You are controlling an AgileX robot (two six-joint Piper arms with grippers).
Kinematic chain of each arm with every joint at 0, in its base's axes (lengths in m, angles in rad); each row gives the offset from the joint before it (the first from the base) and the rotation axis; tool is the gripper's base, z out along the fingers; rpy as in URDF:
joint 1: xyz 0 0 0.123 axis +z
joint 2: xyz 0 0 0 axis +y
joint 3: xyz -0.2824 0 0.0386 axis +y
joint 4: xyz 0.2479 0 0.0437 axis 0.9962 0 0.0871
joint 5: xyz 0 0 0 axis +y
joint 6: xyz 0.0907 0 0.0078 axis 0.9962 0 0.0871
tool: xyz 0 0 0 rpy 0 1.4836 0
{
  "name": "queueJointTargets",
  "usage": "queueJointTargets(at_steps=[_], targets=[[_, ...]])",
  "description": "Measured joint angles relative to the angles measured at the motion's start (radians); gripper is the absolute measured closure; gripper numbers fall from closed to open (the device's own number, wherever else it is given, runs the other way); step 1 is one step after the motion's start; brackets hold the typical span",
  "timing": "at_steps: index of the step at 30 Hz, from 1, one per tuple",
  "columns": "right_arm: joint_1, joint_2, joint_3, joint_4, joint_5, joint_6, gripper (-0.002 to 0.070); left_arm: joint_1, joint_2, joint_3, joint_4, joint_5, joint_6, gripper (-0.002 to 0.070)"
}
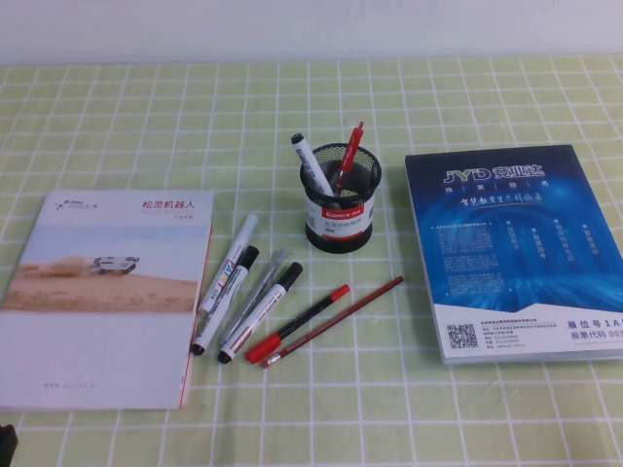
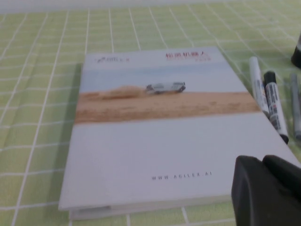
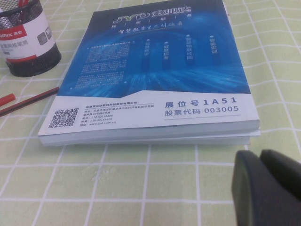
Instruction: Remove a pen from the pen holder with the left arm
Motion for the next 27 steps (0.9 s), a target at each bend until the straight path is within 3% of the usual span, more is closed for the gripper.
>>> queueJointTargets(at_steps=[27], targets=[[0.000,0.000,0.000,0.000,0.000,0.000,0.0692,0.000,0.000,0.000,0.000,0.042,0.001,0.0675]])
